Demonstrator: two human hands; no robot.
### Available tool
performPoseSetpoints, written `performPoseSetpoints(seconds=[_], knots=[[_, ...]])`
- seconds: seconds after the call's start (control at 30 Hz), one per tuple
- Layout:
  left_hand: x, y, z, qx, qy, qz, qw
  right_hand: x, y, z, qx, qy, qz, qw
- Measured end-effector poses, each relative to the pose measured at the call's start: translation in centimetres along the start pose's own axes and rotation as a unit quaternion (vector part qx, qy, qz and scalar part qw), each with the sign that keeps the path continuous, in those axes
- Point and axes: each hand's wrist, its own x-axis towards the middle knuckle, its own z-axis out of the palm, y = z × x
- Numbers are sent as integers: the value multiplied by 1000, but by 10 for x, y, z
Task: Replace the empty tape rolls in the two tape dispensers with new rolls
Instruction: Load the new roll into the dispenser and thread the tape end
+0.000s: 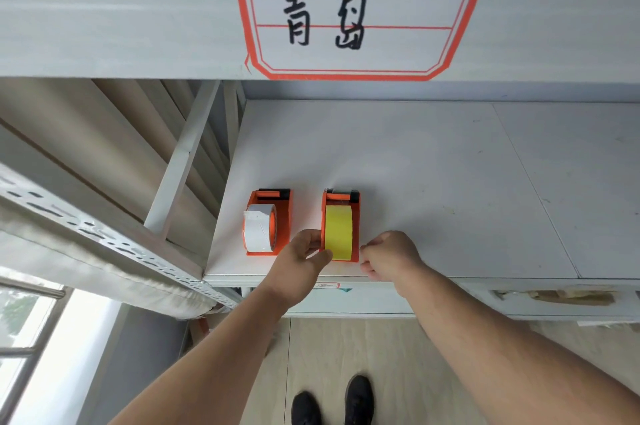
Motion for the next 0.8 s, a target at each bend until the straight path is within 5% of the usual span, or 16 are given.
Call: performPoseSetpoints(seconds=[0.2, 0.5, 0.8], knots=[[-1, -2, 1, 22, 16, 8, 1000, 0, 0, 5, 0, -8, 14, 1000], [-4, -6, 2, 6, 2, 39, 999, -13, -2, 17, 154, -48, 138, 977], [-1, -8, 2, -10, 2, 52, 999, -26, 21, 47, 213, 11, 115, 970]])
